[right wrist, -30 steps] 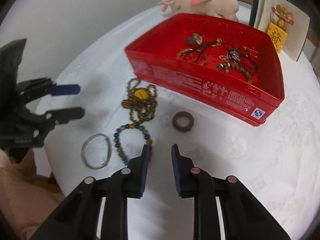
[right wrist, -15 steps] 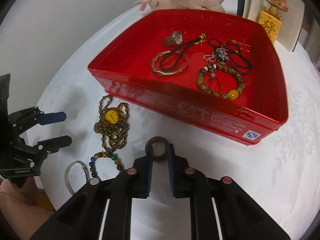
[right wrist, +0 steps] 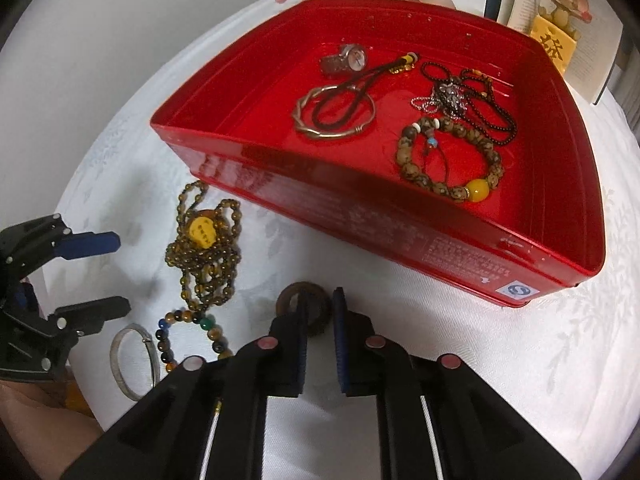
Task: Organize jewelry
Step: 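Grasp the brown wooden ring with the right gripper, then grasp the silver bangle with left gripper while right holds the wooden ring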
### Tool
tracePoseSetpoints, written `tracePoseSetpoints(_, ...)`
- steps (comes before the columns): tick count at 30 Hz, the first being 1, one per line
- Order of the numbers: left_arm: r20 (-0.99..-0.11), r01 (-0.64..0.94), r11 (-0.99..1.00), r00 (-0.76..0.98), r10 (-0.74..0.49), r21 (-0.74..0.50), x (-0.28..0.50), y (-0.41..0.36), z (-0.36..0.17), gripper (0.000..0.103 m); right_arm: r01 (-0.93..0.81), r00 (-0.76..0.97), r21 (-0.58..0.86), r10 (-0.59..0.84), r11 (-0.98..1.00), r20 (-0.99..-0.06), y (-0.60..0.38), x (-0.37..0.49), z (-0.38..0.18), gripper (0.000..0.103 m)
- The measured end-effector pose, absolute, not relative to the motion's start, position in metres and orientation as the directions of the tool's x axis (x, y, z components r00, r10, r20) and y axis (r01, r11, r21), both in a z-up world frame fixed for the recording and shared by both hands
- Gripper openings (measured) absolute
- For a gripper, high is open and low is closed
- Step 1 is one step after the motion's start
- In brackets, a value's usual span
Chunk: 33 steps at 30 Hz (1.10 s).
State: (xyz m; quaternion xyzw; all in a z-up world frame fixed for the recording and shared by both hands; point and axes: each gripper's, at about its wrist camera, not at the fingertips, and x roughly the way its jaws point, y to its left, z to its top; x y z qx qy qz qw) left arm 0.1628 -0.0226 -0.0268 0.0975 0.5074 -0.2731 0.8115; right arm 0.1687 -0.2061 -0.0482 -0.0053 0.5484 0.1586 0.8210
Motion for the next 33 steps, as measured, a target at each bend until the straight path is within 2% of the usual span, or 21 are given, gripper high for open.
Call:
tracePoseSetpoints(10,-0.878,0.584,0.798,0.294,-0.377,-0.147,0.154,-0.042,-0.025,0.055,-0.262,0.392,0.196,0.289,0.945,-0.873,-0.220,0.151,-0.031,0.007)
tracePoseSetpoints(20,-0.910,0.619,0.779,0.258,-0.325,-0.102,0.130,-0.035,-0.035,0.054,-0.279,0.416,0.242,0.345,0.929,-0.842,-0.226,0.134,-0.020,0.007)
tracePoseSetpoints(23,-0.925,0.632,0.769,0.225,-0.306,-0.100,0.123,-0.032,-0.045,0.047,-0.288,0.424,0.242,0.350,0.927,-0.835,-0.225,0.130,-0.017,0.007)
tracePoseSetpoints(30,-0.930,0.654,0.750,0.209,-0.303,-0.098,0.124,-0.033,-0.051,0.041,-0.297,0.429,0.242,0.356,0.924,-0.830,-0.222,0.123,-0.014,0.007)
tracePoseSetpoints(33,-0.931,0.658,0.749,0.217,-0.293,-0.083,0.125,-0.034,-0.052,0.028,-0.299,0.432,0.243,0.358,0.923,-0.827,-0.223,0.120,-0.013,0.007)
